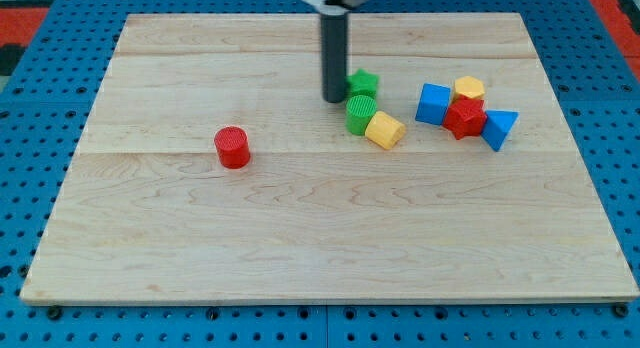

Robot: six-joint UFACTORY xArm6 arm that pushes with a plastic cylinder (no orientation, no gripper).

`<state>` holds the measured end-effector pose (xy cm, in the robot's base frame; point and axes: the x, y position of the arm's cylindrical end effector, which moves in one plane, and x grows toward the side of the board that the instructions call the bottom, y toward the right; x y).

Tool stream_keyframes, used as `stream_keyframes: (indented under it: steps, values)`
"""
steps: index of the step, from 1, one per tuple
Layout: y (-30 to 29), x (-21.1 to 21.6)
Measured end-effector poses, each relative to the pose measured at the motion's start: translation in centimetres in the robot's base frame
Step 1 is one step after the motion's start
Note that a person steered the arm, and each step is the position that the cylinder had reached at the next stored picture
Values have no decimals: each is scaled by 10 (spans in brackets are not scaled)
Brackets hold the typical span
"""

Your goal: Move the heart to the bottom left of the red star

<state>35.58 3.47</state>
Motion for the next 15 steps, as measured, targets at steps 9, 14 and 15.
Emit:
stream_keyframes:
  steps: [9,14,15]
  values:
    - [152,135]
    - [61,129]
    - [42,129]
